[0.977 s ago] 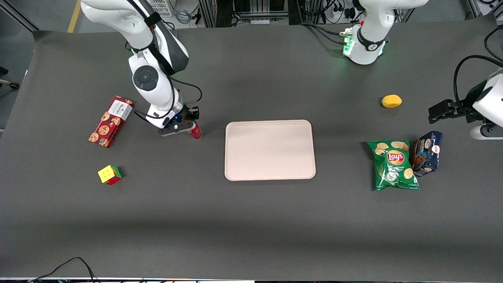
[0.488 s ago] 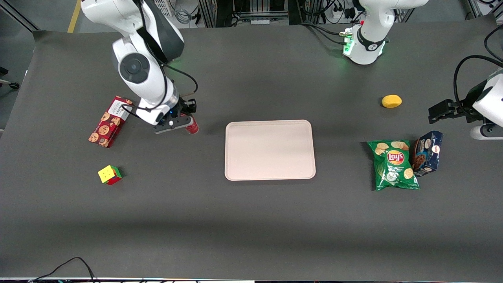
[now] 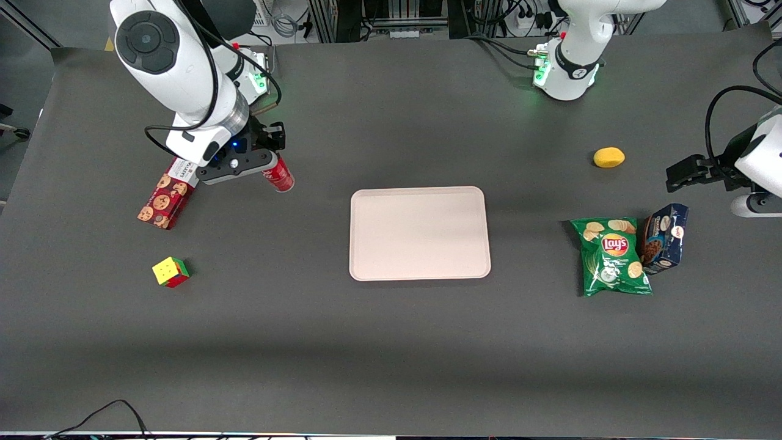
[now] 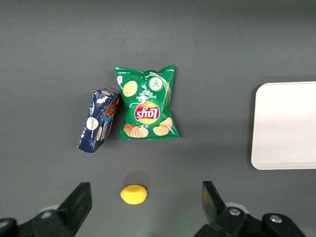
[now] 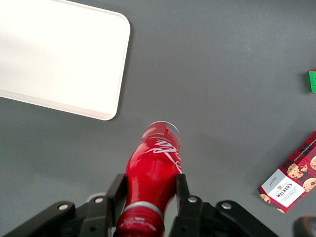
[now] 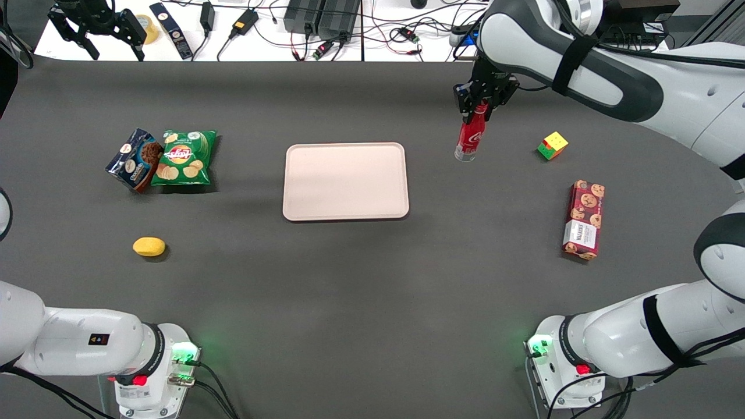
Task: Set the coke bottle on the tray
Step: 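Lift the held bottle with the right gripper toward the tray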
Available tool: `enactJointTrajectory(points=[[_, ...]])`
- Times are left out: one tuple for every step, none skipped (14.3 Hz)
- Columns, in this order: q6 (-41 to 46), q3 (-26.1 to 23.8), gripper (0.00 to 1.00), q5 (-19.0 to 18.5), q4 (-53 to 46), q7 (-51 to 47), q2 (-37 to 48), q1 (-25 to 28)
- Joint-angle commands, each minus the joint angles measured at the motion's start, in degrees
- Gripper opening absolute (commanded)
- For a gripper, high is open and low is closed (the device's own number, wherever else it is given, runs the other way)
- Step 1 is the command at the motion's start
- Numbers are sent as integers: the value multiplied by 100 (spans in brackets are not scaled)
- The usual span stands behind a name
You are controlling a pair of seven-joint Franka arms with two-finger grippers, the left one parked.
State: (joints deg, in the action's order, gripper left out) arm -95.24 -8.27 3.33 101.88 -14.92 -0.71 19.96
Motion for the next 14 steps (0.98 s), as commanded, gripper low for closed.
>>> enactJointTrajectory(points=[[103,-69,0,54,-457,-265,-245,60],[76,-87,0,158,-580,-501,-342,87],[76,-96,0,220,-773,-816,-473,235],[76,-104,0,221,-975,-1115,-614,375],[67,-157,0,221,-1142,-1371,-780,464],[24,-288,0,195,-1309,-1634,-939,500],[-159,-454,0,169,-1398,-2002,-1114,526],[-440,-595,0,125,-1399,-2337,-1247,596],[-686,-640,0,29,-1399,-2418,-1404,623],[-897,-675,0,-77,-1399,-2375,-1606,623],[-1117,-711,0,-174,-1399,-2349,-1800,623],[-1346,-746,0,-270,-1381,-2366,-2010,632],[-1478,-798,0,-410,-1390,-2375,-2247,684],[-1575,-799,0,-586,-1381,-2358,-2424,693]])
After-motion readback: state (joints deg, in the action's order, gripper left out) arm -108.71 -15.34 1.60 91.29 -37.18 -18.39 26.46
